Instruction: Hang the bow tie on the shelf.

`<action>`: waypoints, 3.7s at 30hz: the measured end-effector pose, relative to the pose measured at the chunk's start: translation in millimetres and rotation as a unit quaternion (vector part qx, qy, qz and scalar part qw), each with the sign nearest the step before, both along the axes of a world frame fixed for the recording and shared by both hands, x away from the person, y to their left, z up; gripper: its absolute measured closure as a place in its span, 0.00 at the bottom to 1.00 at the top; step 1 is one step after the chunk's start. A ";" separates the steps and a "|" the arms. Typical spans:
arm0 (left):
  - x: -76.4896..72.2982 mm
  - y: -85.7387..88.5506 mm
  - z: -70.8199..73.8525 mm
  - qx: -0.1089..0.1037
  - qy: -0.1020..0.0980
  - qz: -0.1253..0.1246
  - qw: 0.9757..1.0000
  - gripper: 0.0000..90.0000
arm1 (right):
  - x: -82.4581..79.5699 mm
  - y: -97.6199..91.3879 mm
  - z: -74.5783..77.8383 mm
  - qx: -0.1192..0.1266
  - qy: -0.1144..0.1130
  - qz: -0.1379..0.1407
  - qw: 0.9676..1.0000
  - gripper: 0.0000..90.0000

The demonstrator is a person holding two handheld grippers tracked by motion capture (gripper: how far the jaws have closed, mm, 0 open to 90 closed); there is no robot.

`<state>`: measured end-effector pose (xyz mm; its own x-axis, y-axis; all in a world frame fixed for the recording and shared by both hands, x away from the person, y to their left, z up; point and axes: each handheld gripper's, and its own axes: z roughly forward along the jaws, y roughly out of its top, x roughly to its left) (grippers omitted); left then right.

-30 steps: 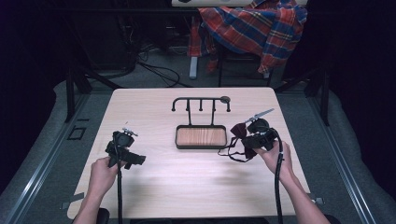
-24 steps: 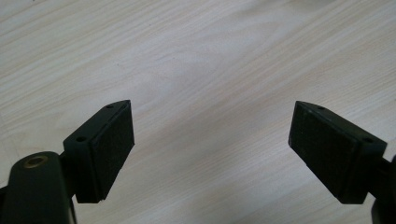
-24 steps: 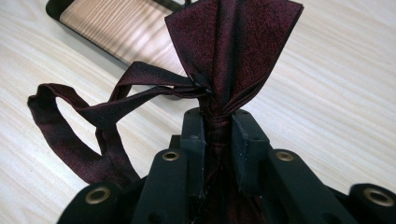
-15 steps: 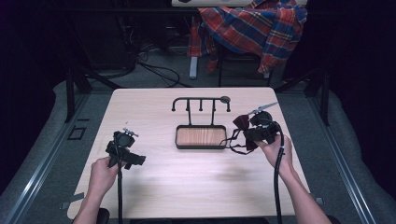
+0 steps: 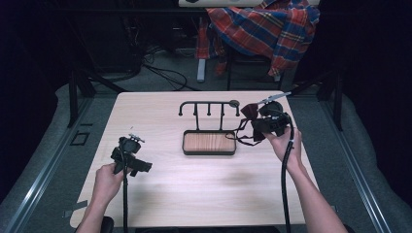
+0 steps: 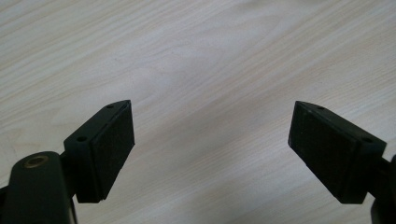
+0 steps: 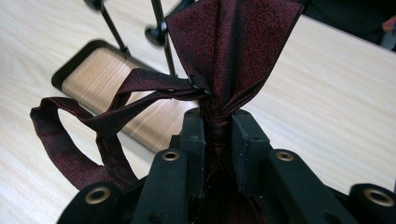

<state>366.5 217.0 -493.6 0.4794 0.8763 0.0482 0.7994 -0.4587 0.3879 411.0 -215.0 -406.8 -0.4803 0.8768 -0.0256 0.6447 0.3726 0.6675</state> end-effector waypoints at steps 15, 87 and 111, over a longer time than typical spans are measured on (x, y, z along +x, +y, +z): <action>-0.1 -1.0 -0.5 -0.002 0.000 -0.002 1.000 0.16 | 21.1 10.3 13.5 0.004 -0.015 -0.008 1.000 0.85; -0.7 -7.2 -2.6 0.011 0.008 -0.017 1.000 0.16 | 79.6 15.1 -72.9 0.119 0.074 -0.126 0.982 0.78; -0.8 -8.3 -3.3 0.015 0.009 -0.018 1.000 0.16 | 50.4 11.9 -52.4 0.093 0.052 -0.040 0.993 0.62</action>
<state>365.7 208.7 -496.9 0.5118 0.8566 0.0656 0.7887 -0.4987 0.3596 461.3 -203.1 -459.2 -0.4011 0.8967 0.1874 0.7361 0.1937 0.6485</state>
